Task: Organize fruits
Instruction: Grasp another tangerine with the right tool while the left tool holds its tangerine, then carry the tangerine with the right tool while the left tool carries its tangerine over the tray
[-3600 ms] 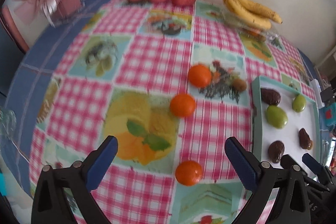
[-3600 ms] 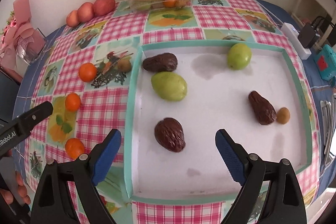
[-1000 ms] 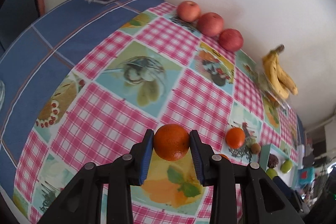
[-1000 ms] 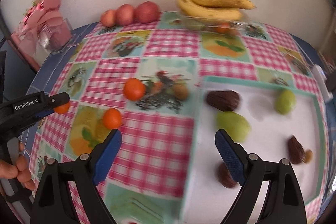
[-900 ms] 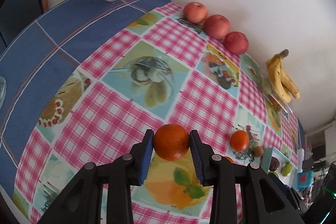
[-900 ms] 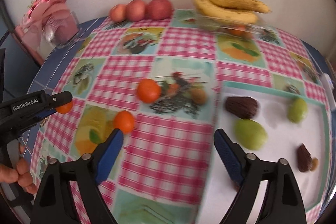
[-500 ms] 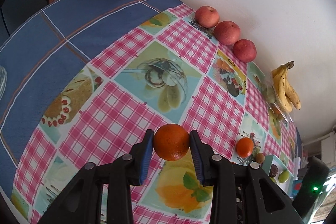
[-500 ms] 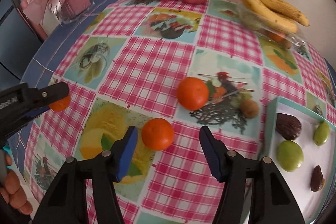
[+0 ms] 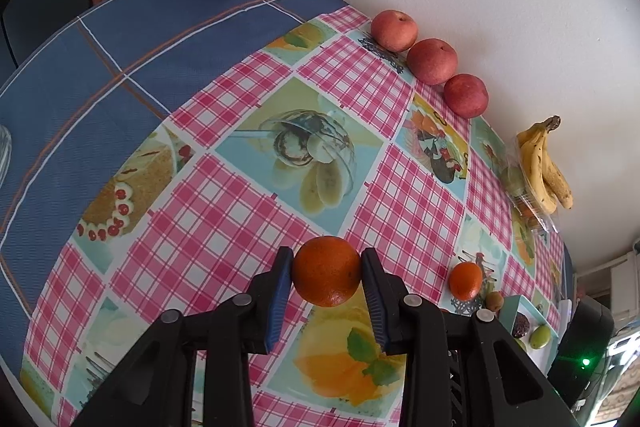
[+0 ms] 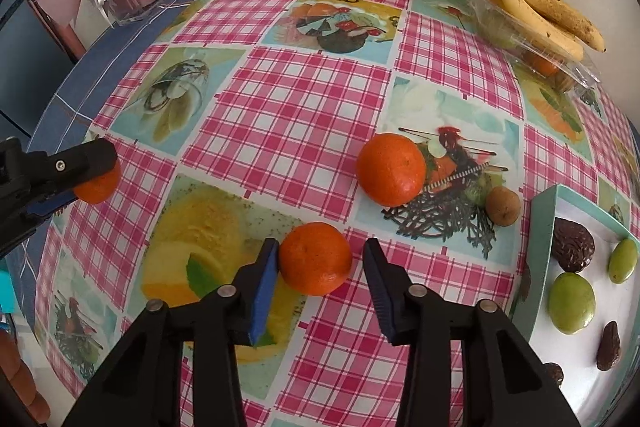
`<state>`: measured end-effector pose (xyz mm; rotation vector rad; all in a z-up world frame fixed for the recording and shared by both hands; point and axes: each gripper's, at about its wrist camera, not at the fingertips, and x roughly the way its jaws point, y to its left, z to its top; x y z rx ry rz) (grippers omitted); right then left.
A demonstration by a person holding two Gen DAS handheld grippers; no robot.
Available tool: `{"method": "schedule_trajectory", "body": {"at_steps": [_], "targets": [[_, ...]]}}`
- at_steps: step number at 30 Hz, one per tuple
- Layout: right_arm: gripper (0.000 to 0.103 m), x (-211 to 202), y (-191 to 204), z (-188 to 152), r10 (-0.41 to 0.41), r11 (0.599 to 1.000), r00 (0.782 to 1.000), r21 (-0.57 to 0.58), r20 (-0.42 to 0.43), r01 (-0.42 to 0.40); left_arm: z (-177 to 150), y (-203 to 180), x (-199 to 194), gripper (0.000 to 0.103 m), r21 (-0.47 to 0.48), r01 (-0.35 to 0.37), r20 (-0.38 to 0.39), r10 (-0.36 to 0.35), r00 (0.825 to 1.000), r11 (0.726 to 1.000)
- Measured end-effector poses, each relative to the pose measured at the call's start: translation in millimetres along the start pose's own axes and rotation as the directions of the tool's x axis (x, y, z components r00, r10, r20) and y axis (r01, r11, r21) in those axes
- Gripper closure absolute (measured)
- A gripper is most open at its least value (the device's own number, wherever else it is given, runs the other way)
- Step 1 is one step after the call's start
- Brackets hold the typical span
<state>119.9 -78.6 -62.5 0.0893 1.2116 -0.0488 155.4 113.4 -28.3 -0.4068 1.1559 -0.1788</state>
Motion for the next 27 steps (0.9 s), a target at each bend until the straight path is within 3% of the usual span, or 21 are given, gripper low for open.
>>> {"method": "schedule_trajectory", "body": {"at_steps": [12, 27], "targets": [[0.066, -18, -5, -6, 0.02, 1.0, 0.999, 0.022, 0.038, -0.02, 0, -6, -6, 0.066, 0.027, -0.001, 0.01, 0.001, 1.0, 1.0], [0.066, -83, -73, -38, -0.039, 0.983, 0.987, 0.186, 0.157, 0.009, -13, -52, -24, 0.066, 0.163, -0.008, 0.048, 0.001, 0.999, 0.987]]}}
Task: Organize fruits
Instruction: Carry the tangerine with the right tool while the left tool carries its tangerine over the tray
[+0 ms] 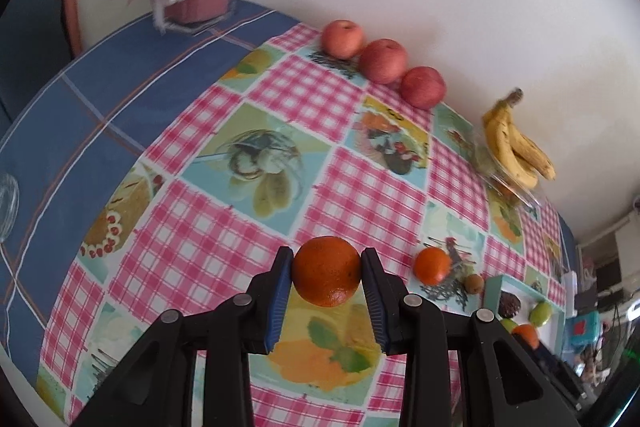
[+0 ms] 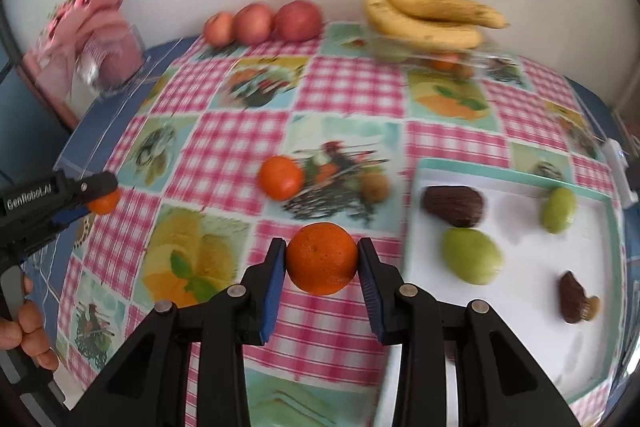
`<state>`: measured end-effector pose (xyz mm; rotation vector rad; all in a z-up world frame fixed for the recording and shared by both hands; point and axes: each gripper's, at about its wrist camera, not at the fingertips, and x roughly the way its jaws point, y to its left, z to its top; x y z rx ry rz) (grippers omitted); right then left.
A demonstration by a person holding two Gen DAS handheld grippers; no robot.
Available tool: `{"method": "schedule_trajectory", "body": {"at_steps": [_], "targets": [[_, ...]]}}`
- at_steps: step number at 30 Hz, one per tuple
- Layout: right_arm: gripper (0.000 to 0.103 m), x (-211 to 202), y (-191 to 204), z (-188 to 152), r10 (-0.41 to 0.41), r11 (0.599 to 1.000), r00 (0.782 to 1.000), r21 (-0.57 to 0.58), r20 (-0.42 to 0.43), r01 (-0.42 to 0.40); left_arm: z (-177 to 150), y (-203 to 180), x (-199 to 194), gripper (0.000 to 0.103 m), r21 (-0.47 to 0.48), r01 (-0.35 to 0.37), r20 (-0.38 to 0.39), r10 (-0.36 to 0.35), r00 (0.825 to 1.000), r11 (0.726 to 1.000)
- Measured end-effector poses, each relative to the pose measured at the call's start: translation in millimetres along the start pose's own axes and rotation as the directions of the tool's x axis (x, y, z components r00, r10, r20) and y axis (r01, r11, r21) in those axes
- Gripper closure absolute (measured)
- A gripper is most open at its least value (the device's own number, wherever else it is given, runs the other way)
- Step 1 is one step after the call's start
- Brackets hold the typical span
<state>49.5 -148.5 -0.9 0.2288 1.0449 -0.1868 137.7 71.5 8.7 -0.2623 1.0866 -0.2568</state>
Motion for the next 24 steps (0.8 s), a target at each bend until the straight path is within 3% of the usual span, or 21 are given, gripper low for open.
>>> {"method": "schedule_trajectory", "body": {"at_steps": [6, 11, 20, 24], "targets": [[0.066, -23, -51, -1, -0.084, 0.991, 0.996, 0.106, 0.028, 0.081, -12, -44, -2, 0.066, 0.104, 0.022, -0.011, -0.021, 1.0, 0.994], [0.066, -39, -107, -5, -0.123, 0.964, 0.992, 0.243, 0.038, 0.11, -29, -90, 2, 0.066, 0.205, 0.092, -0.053, -0.083, 0.995, 0.974], [0.066, -74, -190, -26, -0.222, 0.885, 0.973, 0.432, 0.057, 0.176, -75, -166, 5, 0.066, 0.37, 0.217, -0.158, -0.169, 0.973, 0.903], [0.066, -83, -208, -33, -0.227, 0.864, 0.972, 0.473, 0.061, 0.173, -101, -195, 7, 0.066, 0.446, 0.246, -0.212, -0.166, 0.963, 0.861]]}}
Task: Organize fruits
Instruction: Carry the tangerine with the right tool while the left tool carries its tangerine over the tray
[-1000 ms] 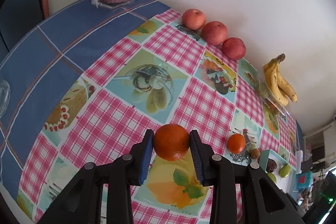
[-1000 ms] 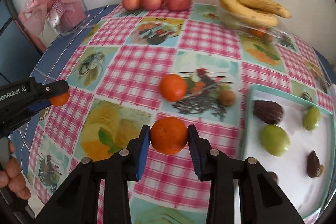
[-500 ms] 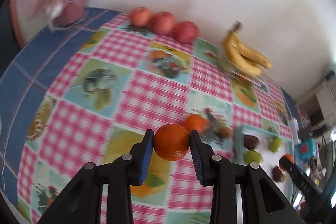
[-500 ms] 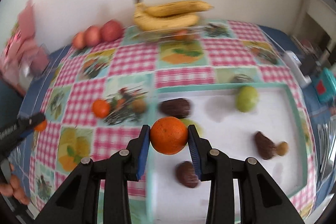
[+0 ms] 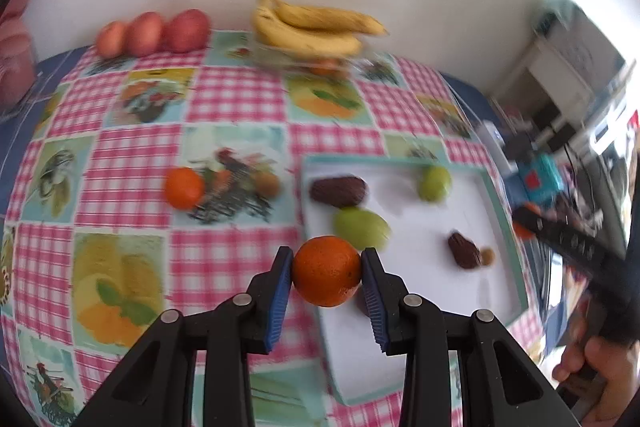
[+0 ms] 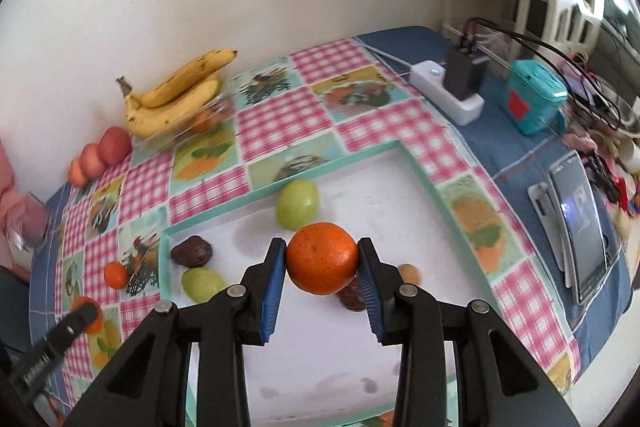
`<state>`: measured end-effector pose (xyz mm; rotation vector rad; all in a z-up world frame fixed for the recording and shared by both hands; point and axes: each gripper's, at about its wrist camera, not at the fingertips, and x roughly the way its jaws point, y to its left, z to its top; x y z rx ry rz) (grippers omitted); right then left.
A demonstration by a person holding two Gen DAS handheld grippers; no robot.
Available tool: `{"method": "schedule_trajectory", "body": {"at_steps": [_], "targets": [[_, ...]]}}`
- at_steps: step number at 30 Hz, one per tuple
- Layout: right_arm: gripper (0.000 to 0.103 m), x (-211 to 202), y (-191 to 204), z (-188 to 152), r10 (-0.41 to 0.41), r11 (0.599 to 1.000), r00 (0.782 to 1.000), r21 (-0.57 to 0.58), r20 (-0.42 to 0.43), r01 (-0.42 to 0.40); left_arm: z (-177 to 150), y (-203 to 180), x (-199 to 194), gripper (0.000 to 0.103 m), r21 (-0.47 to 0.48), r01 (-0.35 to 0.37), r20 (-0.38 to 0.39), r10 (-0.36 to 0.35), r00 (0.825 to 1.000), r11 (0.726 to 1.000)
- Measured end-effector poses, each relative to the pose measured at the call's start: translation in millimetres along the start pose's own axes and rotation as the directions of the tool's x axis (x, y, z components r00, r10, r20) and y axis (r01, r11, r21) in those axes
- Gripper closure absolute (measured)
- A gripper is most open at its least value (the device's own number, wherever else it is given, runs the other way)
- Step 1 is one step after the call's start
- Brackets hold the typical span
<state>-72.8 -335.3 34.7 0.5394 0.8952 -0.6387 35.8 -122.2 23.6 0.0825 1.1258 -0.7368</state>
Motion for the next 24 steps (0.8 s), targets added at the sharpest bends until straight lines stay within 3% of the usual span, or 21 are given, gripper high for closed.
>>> {"method": "schedule_trajectory", "body": {"at_steps": [8, 16, 24], "targets": [[0.065, -2, -3, -1, 0.035, 0.999, 0.999, 0.0, -0.006, -0.035, -31, -36, 25, 0.066, 0.092, 0.034, -0.121, -0.023, 0.992, 0.995], [0.065, 31, 1, -12, 0.05, 0.999, 0.991, -0.01, -0.121, -0.052, -55, -49, 52, 0.066, 0.121, 0.076, -0.254, -0.044, 0.966, 0.99], [0.065, 55, 3, -23, 0.045, 0.999, 0.978, -0.021, -0.202, -0.05, -58, -47, 62, 0.066, 0.136, 0.033, -0.274, 0.005, 0.962, 0.99]]}}
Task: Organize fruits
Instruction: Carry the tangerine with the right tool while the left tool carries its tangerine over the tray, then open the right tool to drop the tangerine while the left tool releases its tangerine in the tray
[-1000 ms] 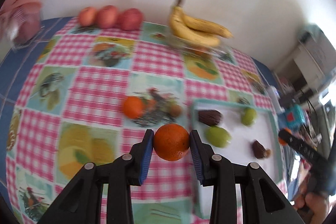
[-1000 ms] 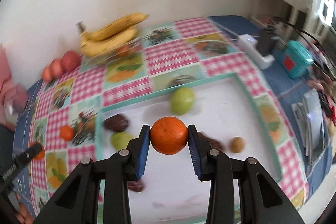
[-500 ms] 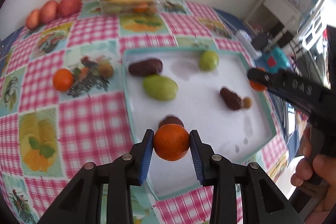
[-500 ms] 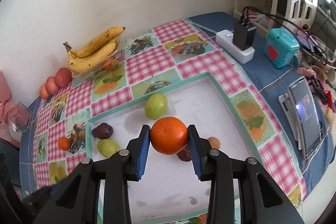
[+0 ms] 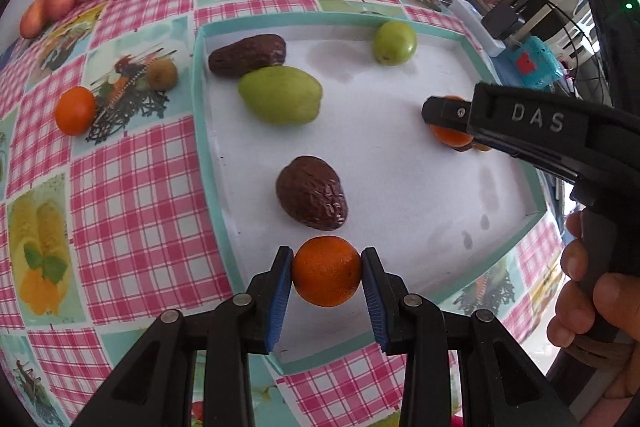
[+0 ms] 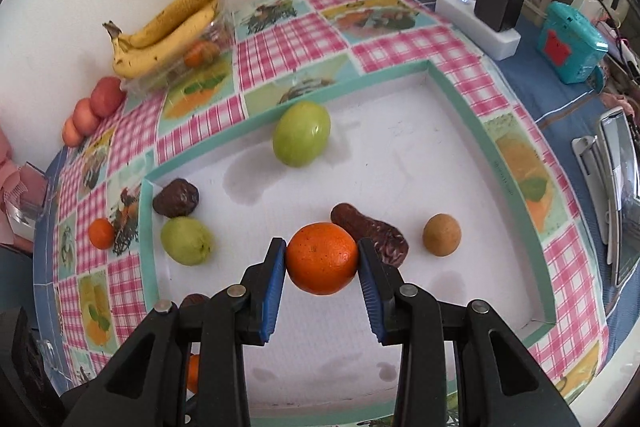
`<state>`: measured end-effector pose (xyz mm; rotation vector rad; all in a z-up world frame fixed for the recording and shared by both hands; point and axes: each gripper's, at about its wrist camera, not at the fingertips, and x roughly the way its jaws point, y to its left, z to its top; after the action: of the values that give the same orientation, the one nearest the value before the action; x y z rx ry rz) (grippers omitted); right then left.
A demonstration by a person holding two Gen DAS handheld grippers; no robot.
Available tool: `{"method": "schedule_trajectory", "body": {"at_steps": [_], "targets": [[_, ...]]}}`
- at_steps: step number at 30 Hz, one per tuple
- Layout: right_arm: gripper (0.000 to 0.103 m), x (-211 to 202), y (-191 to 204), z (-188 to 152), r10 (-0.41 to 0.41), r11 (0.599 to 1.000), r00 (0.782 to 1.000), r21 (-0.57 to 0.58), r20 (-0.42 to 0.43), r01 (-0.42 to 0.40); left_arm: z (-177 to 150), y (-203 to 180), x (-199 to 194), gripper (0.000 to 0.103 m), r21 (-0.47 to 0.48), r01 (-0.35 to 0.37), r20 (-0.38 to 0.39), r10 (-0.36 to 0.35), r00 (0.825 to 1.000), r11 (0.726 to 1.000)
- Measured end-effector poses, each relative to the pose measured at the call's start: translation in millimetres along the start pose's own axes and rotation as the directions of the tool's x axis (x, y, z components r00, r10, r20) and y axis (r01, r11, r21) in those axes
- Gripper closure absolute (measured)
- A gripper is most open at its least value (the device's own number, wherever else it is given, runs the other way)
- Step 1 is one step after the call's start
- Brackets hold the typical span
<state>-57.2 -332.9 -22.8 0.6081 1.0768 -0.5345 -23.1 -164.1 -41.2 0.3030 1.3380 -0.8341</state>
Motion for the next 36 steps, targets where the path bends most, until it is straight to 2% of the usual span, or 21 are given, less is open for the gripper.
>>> {"method": "schedule_trajectory", "body": {"at_steps": [10, 20, 22, 24, 28, 30, 34, 36], "targets": [[0.065, 22, 8, -5, -0.018, 0.999, 0.997, -0.034, -0.069, 0.016, -1, 4, 7, 0.066, 0.004, -0.021, -0.021, 0.021, 1.0, 1.0], [0.065, 30, 4, -6, -0.031, 0.999, 0.996, -0.027, -0.088, 0.029, 0, 1, 15, 0.064, 0.003, -0.034, -0.031, 0.034, 0.999, 0.999], [0.061, 32, 6, -5, -0.036, 0.999, 0.995, -0.028, -0.095, 0.033, 1, 0, 15, 0.064, 0.006, -0.038, -0.03, 0.038, 0.999, 0.999], [0.044, 35, 6, -4, -0.038, 0.999, 0.994, -0.028, -0.105, 0.035, 2, 0, 15, 0.063, 0.006, -0.038, -0.031, 0.039, 0.999, 0.999], [0.04, 33, 6, -5, -0.049, 0.998, 0.993, -0.032, -0.104, 0.046, 3, -3, 11, 0.054, 0.017, -0.03, -0.024, 0.03, 0.999, 0.999], [0.028, 31, 7, -4, -0.052, 0.998, 0.993, -0.034, -0.103, 0.049, 4, -4, 6, 0.043, 0.025, -0.029, -0.01, 0.029, 1.0, 0.999], [0.022, 18, 11, -1, -0.046, 0.998, 0.997, -0.045, -0.066, 0.043, 6, 0, -7, 0.042, 0.016, -0.027, 0.028, 0.026, 0.999, 1.0], [0.019, 9, 13, 1, -0.042, 0.998, 0.998, -0.047, -0.037, 0.04, 6, 6, -12, 0.038, 0.006, -0.028, 0.043, 0.028, 0.999, 1.0]]}}
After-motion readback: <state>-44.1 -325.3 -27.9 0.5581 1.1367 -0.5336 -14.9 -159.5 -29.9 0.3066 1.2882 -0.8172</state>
